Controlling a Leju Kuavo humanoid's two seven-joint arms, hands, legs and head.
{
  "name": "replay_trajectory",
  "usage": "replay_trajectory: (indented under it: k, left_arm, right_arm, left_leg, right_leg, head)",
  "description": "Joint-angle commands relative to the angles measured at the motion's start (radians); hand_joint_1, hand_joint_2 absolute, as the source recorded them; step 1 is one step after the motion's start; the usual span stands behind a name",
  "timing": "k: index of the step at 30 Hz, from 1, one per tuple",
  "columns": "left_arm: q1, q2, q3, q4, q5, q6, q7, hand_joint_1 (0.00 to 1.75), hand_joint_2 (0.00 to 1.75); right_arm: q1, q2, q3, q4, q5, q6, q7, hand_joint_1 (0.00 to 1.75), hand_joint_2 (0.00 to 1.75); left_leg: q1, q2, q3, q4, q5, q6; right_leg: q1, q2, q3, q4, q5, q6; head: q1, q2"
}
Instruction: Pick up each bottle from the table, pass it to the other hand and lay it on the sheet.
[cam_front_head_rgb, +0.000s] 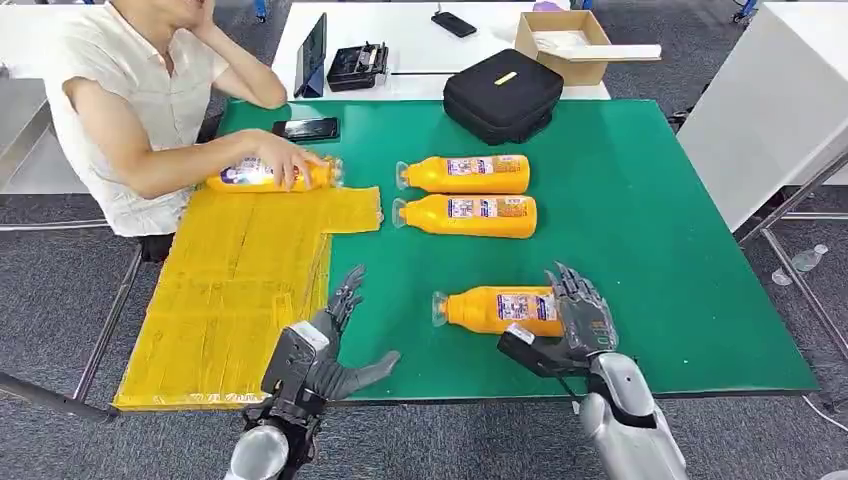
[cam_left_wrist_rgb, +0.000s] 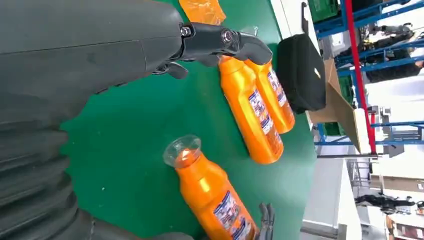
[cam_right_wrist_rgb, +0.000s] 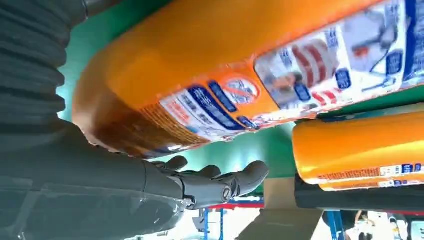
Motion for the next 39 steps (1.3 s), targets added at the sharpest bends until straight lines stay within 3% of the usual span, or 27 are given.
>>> replay_trajectory:
  k: [1,9,14,21,24,35,39]
  left_arm:
    - [0.008,-0.031,-0.023,0.046,-0.040,0.022,0.004,0.00,1.75]
    - [-0.013,-0.044,-0.011,0.034,-0.068,0.018,0.025,0.00,1.75]
    - [-0.015,-0.049,-0.008,0.045,-0.073,0.011,0.028,0.00,1.75]
    - [0.008,-0.038,-0.012,0.067,-0.078,0.021,0.009,0.00,1.75]
    - [0.015,-0.037,-0.004,0.052,-0.084,0.027,0.011,0.00,1.75]
    - [0.015,-0.038,-0.004,0.051,-0.085,0.027,0.012,0.00,1.75]
    - [0.024,-0.039,0.000,0.025,-0.090,0.032,0.023,0.00,1.75]
  right_arm:
    - [-0.033,-0.027,0.131,0.050,0.001,0.028,-0.003,0.00,1.75]
    - [-0.044,-0.017,0.229,-0.019,-0.004,0.042,0.007,0.00,1.75]
    - [-0.074,-0.044,0.222,0.050,-0.056,0.062,0.033,0.00,1.75]
    - [-0.119,-0.077,0.174,0.171,-0.002,0.055,0.088,0.00,1.75]
    - [-0.135,-0.075,0.180,0.169,0.047,0.072,0.138,0.00,1.75]
    - [-0.135,-0.072,0.181,0.165,0.050,0.075,0.142,0.00,1.75]
    - [-0.139,-0.055,0.190,0.119,0.102,0.084,0.190,0.00,1.75]
  left_leg:
    - [0.001,0.002,0.002,0.000,-0.001,0.000]
    - [0.001,0.003,0.002,0.000,-0.001,0.000]
    - [0.001,0.003,0.001,0.001,-0.001,0.000]
    - [0.001,0.002,0.003,0.000,-0.001,0.000]
    - [0.000,0.002,0.002,0.000,-0.001,0.000]
    - [0.000,0.001,0.004,0.000,0.000,0.000]
    - [0.001,0.002,0.005,0.000,-0.001,0.000]
  right_leg:
    - [0.001,0.001,0.002,-0.001,0.000,-0.003]
    - [0.002,0.002,0.002,-0.001,0.000,-0.003]
    - [0.002,0.001,0.002,-0.001,0.000,-0.003]
    - [0.001,0.001,0.004,-0.002,0.000,-0.003]
    - [0.000,0.001,0.002,-0.001,0.000,-0.002]
    - [0.001,0.000,0.004,-0.001,0.000,-0.002]
    - [0.001,0.001,0.005,-0.002,0.000,-0.003]
  head:
    - [0.000,0.000]
    - [0.000,0.000]
    - [0.000,0.000]
    - [0.000,0.000]
    - [0.000,0.000]
    - [0.000,0.000]
    - [0.000,0.000]
